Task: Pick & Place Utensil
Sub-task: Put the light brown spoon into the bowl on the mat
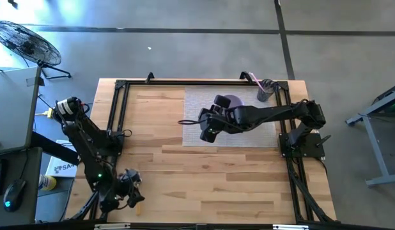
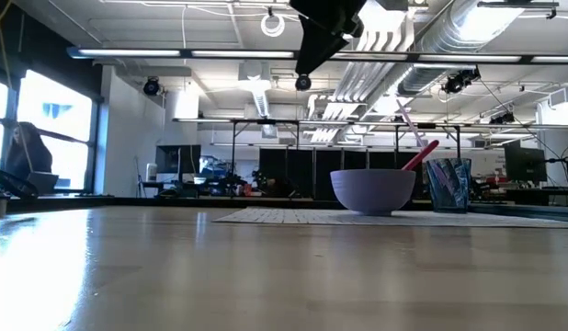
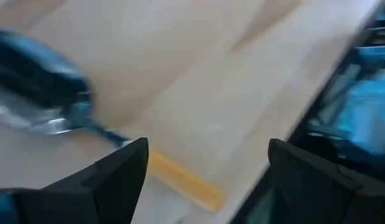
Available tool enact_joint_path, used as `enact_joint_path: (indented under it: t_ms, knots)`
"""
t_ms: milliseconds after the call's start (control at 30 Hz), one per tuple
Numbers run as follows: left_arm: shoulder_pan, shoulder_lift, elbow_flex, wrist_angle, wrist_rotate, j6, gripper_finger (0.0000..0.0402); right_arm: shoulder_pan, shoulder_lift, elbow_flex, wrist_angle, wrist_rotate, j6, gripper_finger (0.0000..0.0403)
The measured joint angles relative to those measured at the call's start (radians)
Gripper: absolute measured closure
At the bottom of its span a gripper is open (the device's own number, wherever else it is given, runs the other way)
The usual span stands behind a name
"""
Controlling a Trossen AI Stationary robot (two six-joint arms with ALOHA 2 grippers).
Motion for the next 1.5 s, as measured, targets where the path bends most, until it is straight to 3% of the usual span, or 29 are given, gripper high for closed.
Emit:
enact_joint_path:
  t_ms: [167,400,567,833,1133,1267,1500]
  knots:
    - [0.0,0.018,0.0,-0.069,0.065,-0.048,0.0077,0.002,0.0,0.0,0.0,-0.004,0.029,0.0249]
    - [0.0,0.111,0.001,-0.015,0.151,-0.032,0.0077,0.02,0.001,0.0,-0.001,-0.006,0.069,0.0249]
    - [-0.001,0.132,0.004,-0.031,0.124,0.02,0.0077,0.033,0.001,0.0,-0.001,-0.006,0.093,0.0249]
    - [0.027,0.138,-0.003,-0.029,-0.026,0.221,0.0077,0.038,0.001,0.0,0.0,-0.021,0.12,0.0249]
    - [0.179,0.137,-0.003,-0.051,-0.003,0.405,0.0076,0.044,0.001,0.0,0.0,-0.046,0.134,0.0249]
    - [0.229,0.135,0.0,-0.064,0.033,0.412,0.0076,0.049,0.001,0.0,0.0,-0.048,0.134,0.0249]
    - [0.298,0.136,-0.002,-0.091,-0.008,0.417,0.0091,0.049,0.001,0.0,0.0,-0.048,0.134,0.0249]
